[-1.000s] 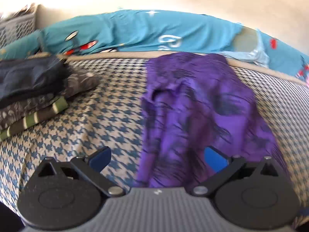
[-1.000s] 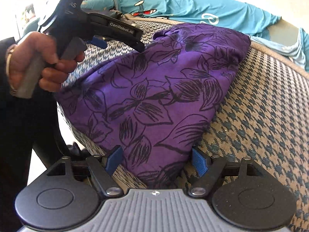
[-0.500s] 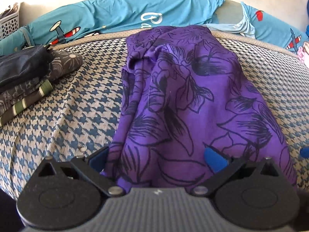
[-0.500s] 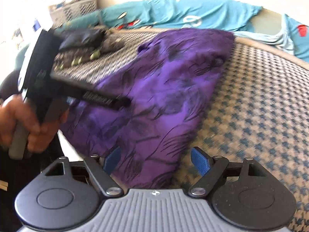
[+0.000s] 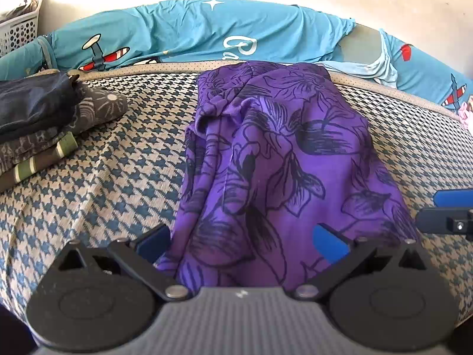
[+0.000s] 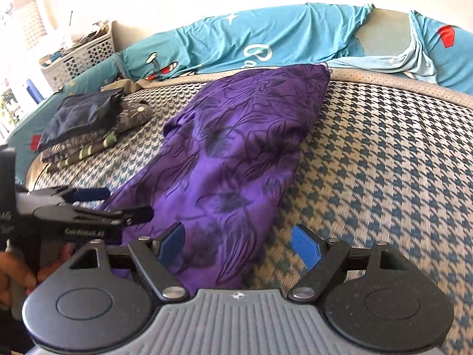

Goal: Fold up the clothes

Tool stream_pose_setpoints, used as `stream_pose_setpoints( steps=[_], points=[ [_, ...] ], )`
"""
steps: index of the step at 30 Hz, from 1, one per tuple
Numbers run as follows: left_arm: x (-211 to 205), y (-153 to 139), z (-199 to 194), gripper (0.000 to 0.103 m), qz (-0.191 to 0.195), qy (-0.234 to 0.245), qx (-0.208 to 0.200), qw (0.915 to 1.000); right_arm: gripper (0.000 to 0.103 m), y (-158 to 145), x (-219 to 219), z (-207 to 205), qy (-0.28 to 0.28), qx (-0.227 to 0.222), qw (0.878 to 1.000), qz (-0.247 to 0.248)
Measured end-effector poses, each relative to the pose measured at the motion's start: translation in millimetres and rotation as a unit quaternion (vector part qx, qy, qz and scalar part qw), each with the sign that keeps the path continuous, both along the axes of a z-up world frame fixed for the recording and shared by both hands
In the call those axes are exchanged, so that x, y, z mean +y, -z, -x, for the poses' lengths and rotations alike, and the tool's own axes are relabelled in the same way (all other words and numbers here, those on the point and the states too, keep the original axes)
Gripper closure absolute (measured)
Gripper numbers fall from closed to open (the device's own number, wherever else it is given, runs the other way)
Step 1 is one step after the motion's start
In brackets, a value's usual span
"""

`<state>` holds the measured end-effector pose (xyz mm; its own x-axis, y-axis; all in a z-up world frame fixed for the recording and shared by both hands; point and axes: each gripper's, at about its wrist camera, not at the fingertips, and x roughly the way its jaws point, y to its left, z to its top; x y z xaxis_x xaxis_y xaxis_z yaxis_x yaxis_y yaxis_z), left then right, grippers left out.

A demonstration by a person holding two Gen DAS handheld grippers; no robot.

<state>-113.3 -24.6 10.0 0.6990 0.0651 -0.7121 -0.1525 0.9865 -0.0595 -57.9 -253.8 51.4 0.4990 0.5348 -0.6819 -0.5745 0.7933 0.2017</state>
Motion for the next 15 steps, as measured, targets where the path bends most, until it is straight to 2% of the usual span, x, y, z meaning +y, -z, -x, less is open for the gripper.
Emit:
stream_pose_setpoints(
  steps=[9,15],
  points=[
    [-6,0,-31,0.000,0.002,0.005,0.020,0.9998,0.024,6,8,-31,0.011,0.048,0.999,-0.001],
    [-17,-10,-53,0.000,-0.021,0.035,0.016,0.9990,0.023,3,-1,-43,0.055,0.040,0.997,-0.026]
  ],
)
